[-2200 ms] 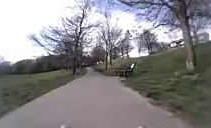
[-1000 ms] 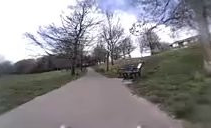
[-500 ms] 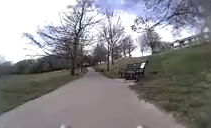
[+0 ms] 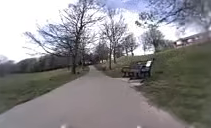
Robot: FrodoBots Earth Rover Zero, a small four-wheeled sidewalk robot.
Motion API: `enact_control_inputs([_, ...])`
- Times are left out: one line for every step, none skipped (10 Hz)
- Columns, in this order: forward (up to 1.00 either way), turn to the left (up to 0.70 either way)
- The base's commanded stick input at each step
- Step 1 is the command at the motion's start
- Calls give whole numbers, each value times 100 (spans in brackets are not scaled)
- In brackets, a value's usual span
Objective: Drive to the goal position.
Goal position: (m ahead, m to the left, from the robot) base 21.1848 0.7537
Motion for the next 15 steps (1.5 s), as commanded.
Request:
enact_control_inputs([85,1])
enact_control_inputs([85,1])
enact_control_inputs([85,1])
enact_control_inputs([85,1])
enact_control_inputs([85,1])
enact_control_inputs([85,1])
enact_control_inputs([85,1])
enact_control_inputs([85,1])
enact_control_inputs([85,1])
enact_control_inputs([85,1])
enact_control_inputs([85,1])
enact_control_inputs([85,1])
enact_control_inputs([85,1])
enact_control_inputs([85,1])
enact_control_inputs([85,1])
